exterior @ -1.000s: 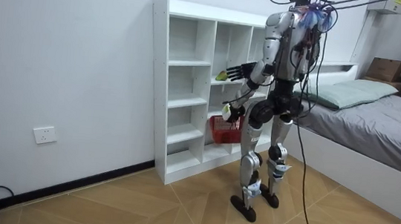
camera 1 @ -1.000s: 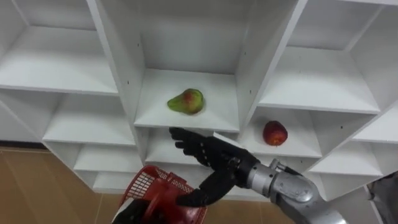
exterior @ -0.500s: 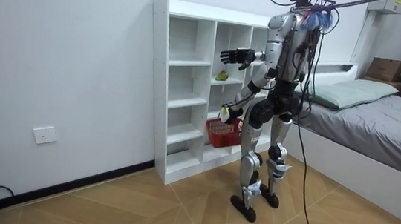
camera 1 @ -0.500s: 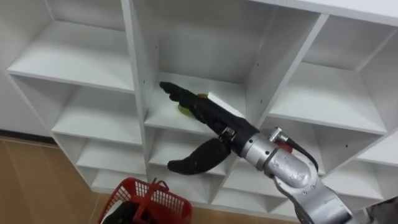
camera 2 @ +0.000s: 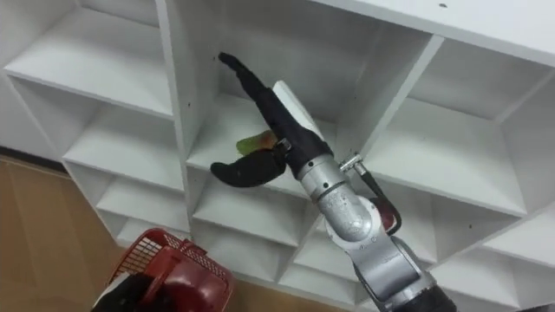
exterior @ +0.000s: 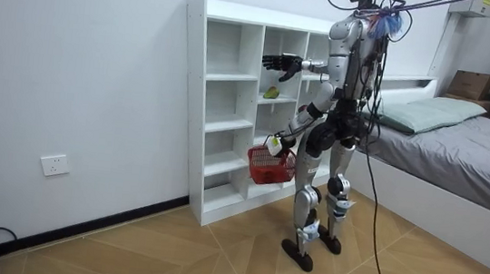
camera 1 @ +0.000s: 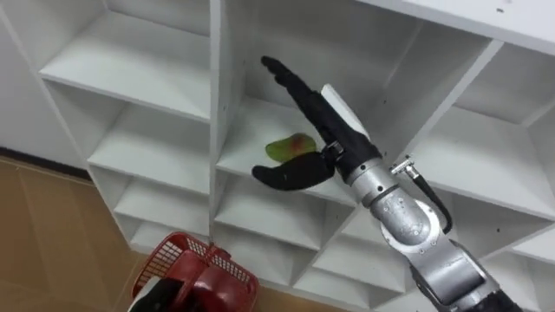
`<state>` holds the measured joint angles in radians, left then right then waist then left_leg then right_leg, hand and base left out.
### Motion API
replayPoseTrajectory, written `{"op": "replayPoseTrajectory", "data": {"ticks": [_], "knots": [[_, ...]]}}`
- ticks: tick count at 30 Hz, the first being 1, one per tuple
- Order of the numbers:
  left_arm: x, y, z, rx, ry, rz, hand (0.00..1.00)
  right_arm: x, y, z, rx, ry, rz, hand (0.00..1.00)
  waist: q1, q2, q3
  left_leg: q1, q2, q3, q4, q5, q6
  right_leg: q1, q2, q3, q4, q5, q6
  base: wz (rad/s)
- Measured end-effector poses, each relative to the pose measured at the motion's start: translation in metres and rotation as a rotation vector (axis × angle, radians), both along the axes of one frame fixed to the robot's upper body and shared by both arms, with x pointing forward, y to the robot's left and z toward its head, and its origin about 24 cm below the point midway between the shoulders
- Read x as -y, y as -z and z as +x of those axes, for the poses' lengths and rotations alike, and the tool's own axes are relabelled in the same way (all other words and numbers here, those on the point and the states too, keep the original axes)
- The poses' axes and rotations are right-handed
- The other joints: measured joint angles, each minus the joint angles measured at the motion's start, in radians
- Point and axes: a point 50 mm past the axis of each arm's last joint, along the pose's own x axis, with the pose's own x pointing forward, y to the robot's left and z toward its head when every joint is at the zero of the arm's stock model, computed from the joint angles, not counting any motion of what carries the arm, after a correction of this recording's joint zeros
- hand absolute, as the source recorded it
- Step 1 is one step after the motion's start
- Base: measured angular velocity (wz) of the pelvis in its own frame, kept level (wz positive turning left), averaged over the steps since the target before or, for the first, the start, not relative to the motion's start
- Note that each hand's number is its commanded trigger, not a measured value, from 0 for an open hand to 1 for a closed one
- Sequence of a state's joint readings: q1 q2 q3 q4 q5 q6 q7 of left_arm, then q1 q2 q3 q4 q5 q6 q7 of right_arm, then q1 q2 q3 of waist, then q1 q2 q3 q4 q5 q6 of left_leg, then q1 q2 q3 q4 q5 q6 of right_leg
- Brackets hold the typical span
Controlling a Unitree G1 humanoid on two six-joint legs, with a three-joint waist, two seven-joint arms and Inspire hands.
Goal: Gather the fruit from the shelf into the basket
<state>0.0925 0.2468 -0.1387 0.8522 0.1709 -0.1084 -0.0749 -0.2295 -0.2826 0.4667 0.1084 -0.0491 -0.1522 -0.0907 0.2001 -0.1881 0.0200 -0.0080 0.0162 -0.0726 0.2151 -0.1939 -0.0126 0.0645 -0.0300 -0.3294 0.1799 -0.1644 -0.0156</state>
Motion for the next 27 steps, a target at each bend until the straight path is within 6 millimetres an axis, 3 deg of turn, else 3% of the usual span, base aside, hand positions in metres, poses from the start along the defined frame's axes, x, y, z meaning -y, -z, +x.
{"op": "replayPoseTrajectory", "data": {"ticks": [6,13,15,20,22,27], "knots": [[-0.008,-0.003,0.0,-0.003,0.012,0.033,1.0,0.021,-0.004,0.024,0.038,0.141,-0.001,0.0,0.013,-0.017,-0.0001,-0.035,-0.009,-0.025,0.015,0.001,0.0,-0.013,-0.004,-0.027,-0.011,0.0,0.0,0.12],[-0.01,-0.006,0.007,-0.009,0.05,0.053,1.0,0.055,0.025,0.038,-0.114,0.308,0.0,0.0,0.025,-0.03,-0.0048,-0.058,-0.015,-0.07,0.026,0.002,-0.002,-0.019,-0.005,-0.054,-0.012,0.0,0.0,0.17],[-0.011,-0.007,0.008,-0.013,0.054,0.052,1.0,0.06,0.028,0.039,-0.129,0.323,-0.008,0.0,0.026,-0.034,-0.0063,-0.073,-0.015,-0.078,0.037,0.004,-0.004,-0.03,-0.004,-0.061,-0.012,0.0,0.0,0.13],[-0.01,-0.01,0.012,-0.006,0.069,0.053,1.0,0.068,0.033,0.047,-0.179,0.338,-0.02,0.0,0.028,-0.033,-0.002,-0.1,-0.017,-0.081,0.052,0.004,-0.004,-0.046,-0.006,-0.07,-0.012,0.0,0.0,0.05],[-0.01,-0.012,0.015,0.008,0.072,0.051,1.0,0.068,0.032,0.048,-0.185,0.331,-0.025,0.0,0.027,-0.032,0.0039,-0.107,-0.019,-0.081,0.053,0.004,-0.004,-0.052,-0.007,-0.07,-0.012,0.0,0.0,0.0],[-0.011,-0.013,0.015,0.005,0.078,0.056,1.0,0.068,0.032,0.049,-0.199,0.316,-0.017,0.0,0.027,-0.031,0.005,-0.127,-0.021,-0.081,0.053,0.004,-0.003,-0.07,-0.009,-0.072,-0.01,0.0,0.0,0.0]]}}
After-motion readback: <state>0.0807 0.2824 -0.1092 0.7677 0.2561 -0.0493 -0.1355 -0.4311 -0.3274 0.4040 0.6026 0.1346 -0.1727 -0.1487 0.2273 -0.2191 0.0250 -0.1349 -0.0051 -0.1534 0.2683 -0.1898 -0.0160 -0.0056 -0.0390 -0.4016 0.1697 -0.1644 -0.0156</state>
